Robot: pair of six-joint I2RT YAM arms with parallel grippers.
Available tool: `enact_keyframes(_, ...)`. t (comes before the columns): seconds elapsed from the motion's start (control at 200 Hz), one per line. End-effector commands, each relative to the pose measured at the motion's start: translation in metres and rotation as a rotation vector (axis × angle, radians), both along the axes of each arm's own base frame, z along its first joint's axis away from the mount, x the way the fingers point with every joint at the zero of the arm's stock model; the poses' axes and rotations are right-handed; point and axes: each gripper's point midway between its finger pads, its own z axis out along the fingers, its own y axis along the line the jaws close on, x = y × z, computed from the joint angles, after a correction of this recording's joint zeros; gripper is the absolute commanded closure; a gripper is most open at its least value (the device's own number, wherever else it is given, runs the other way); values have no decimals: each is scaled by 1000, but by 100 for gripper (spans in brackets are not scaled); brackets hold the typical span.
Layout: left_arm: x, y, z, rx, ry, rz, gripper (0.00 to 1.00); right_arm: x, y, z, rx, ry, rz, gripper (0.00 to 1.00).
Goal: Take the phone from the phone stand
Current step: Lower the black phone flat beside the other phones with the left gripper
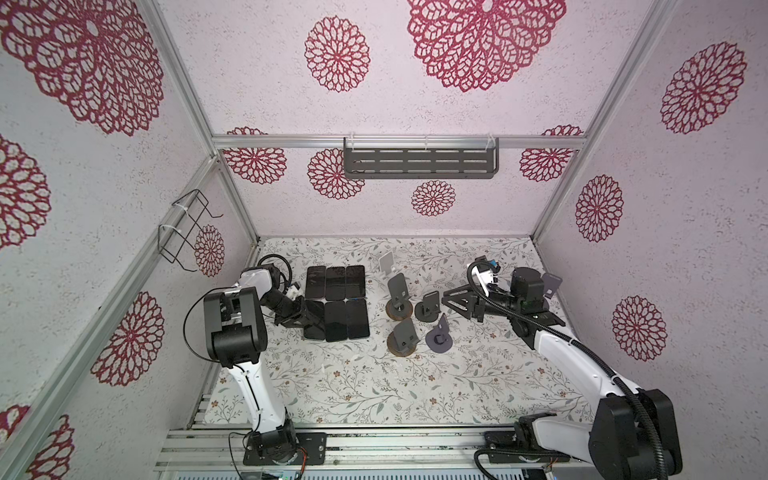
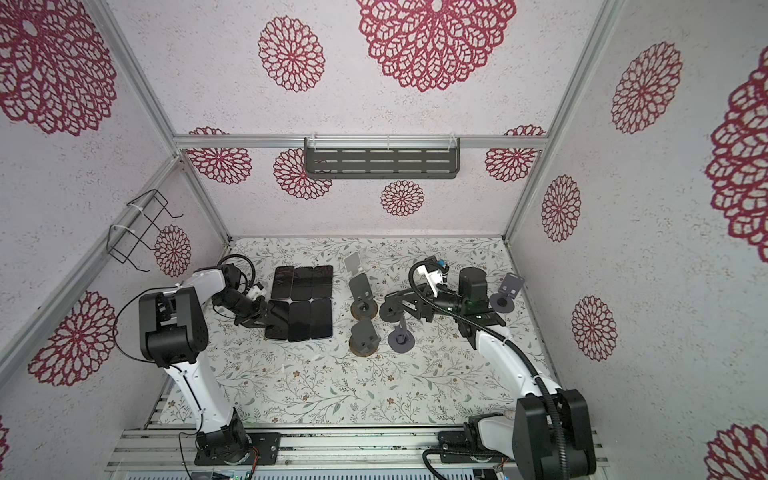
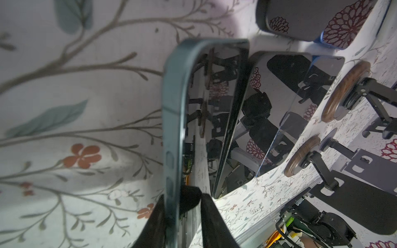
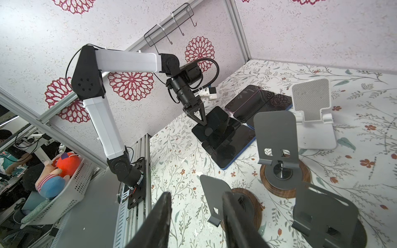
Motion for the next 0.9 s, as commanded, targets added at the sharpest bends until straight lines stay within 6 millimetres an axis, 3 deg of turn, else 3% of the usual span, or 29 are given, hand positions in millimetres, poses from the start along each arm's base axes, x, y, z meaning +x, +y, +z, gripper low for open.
enact_keyframes(0.0,2,1,1,2,-5,-20,70,-3,-2,6,1,-55,5,58)
enact_keyframes(0.22,-3,4,-7,16,37,-15,61,-4,-2,6,0,-58,6,58)
enact_keyframes(0.761,-1,6,-12,10,59,-17,59,-4,-2,7,-1,-55,5,58)
enact_keyframes(0.896,0,9,-10,28,51,-17,47,-3,-2,9,1,-60,4,58)
